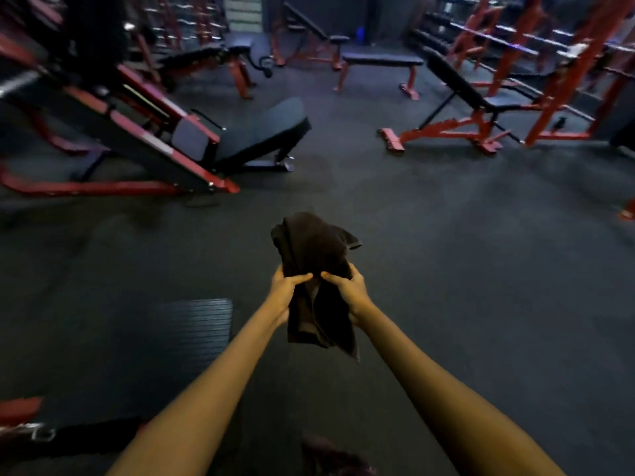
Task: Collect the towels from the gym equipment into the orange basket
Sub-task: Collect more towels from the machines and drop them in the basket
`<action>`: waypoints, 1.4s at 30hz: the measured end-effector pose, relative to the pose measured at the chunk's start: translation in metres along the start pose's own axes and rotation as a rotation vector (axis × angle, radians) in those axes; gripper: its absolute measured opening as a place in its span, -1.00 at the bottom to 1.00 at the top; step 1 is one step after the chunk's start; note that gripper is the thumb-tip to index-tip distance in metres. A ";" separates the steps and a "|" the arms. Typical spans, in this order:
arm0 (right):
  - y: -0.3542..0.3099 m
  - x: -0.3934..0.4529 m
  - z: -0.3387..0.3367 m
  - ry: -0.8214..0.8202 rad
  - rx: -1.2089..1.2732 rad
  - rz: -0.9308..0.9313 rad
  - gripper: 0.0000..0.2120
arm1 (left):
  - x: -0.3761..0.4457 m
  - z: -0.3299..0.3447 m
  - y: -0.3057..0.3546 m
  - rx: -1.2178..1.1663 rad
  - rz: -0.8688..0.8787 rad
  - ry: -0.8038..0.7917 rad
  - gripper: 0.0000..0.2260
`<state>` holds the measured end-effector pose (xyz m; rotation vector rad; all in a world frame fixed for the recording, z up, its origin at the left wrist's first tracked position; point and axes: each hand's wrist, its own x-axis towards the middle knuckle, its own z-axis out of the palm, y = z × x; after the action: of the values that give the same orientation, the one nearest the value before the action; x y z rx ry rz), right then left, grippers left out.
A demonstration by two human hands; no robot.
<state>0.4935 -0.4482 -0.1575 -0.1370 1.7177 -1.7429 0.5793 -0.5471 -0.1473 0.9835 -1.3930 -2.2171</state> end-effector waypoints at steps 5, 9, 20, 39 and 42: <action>-0.039 0.099 0.035 -0.191 -0.078 0.028 -0.52 | 0.078 -0.002 0.037 -0.076 0.036 0.182 -0.63; -0.050 0.176 0.070 -0.302 -0.134 0.063 -0.54 | 0.141 -0.016 0.057 -0.146 0.046 0.291 -0.67; -0.116 0.382 0.213 -0.465 -0.204 0.117 -0.59 | 0.357 -0.094 0.150 -0.288 0.061 0.468 -0.60; -0.178 0.615 0.563 -0.993 -0.419 0.147 -0.52 | 0.570 -0.317 0.319 -0.545 0.289 0.949 -0.44; -0.183 0.627 0.626 -1.144 -0.491 0.142 -0.53 | 0.578 -0.354 0.342 -0.597 0.344 1.058 -0.43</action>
<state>0.2674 -1.3238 -0.1475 -0.9838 1.1542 -0.7692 0.4002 -1.2851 -0.1591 1.2477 -0.3451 -1.3163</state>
